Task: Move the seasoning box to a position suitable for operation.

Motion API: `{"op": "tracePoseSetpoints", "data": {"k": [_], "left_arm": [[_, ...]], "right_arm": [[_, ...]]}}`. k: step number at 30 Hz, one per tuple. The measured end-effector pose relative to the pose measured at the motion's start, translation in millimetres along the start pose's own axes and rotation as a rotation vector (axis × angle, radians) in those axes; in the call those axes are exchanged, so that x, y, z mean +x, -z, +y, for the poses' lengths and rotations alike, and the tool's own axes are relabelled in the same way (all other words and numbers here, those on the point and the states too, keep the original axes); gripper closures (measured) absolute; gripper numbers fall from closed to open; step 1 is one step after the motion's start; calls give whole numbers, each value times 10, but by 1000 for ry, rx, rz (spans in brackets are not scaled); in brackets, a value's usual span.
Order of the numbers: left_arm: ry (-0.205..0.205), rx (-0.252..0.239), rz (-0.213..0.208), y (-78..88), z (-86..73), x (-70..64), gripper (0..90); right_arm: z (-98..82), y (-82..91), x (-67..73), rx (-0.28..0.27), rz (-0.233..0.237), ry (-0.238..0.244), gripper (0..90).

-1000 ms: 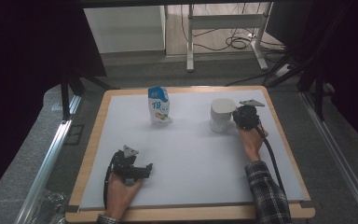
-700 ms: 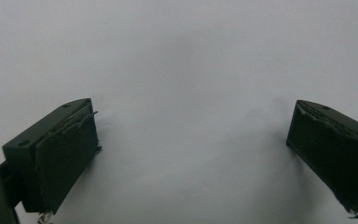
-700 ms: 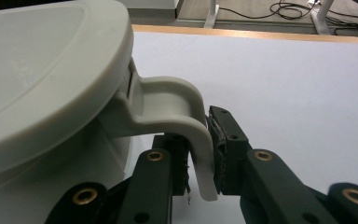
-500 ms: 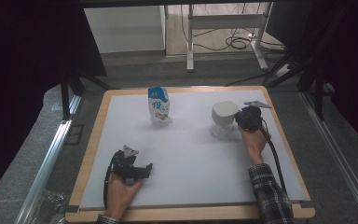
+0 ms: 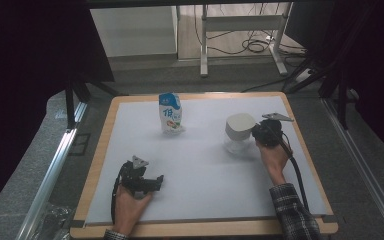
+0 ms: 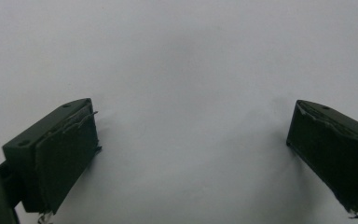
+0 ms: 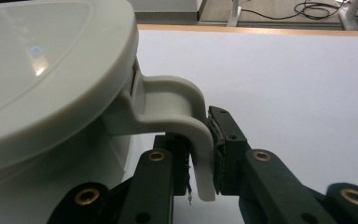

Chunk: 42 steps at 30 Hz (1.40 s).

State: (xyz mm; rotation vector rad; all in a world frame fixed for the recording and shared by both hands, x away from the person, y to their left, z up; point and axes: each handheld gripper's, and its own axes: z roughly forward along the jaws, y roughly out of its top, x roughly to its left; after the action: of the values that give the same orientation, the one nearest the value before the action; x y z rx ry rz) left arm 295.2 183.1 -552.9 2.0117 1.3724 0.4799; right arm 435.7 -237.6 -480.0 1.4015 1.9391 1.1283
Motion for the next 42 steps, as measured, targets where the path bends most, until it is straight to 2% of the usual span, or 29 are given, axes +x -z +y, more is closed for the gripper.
{"op": "tracePoseSetpoints", "data": {"k": [11, 16, 24, 30, 37, 42], "left_arm": [[0, 0, 0, 0, 0, 0, 17], [0, 0, 0, 0, 0, 0, 17], [0, 0, 0, 0, 0, 0, 17], [1, 0, 0, 0, 0, 0, 17], [1, 1, -1, 1, 0, 1, 17], [2, 6, -3, 1, 4, 4, 16]], "right_arm": [[-186, 277, 180, 2, 54, 26, 786], [-338, 417, 299, -2, 42, 60, 784], [-539, 557, 378, -7, 49, 34, 783], [-664, 631, 415, -10, 31, 25, 780], [-752, 683, 432, -24, 7, 36, 776], [-818, 705, 415, -42, 13, 51, 776]]}}
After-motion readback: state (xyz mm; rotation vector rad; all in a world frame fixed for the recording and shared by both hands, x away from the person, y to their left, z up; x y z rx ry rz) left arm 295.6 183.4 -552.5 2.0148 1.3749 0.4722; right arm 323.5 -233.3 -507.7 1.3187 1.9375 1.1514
